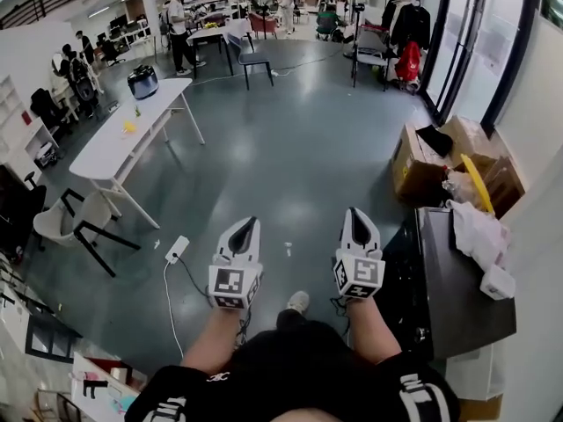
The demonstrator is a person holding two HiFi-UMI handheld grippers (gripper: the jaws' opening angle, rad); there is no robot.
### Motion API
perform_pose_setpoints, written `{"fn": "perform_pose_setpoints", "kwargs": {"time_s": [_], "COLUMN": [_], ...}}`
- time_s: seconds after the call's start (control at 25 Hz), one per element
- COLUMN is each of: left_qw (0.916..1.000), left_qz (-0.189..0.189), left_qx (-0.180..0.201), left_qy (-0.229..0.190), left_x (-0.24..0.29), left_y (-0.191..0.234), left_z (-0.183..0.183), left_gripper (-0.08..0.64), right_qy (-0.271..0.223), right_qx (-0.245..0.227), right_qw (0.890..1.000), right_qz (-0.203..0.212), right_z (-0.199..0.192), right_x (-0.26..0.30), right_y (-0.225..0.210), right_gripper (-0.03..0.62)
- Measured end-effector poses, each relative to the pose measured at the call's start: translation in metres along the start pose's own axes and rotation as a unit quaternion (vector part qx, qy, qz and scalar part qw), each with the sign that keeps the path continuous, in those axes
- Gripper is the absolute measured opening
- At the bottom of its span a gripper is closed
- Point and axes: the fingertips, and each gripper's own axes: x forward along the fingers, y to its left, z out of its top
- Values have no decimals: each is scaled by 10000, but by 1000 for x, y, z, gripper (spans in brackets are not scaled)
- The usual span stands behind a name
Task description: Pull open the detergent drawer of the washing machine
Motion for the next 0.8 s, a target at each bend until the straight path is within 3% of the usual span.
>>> {"fn": "perform_pose_setpoints", "kwargs": {"time_s": [0.4,0.8], "left_qw": [9998,9978], "left_qz": [-45,-629], "left_qx": [-167,-181], "left_qy": [72,-38], "left_x": [147,312], "left_y": [73,79], "left_z": [-15,-21], "left_gripper": [-8,-8], "right_qy": [62,152], "right_qx": [-35,-93], "right_qw": [9999,9976], "right_qz": [-132,-666], "right_z": [-19,-41], "right_x": [158,272], "right_y": [-26,-104], "right_gripper": [3,3]}}
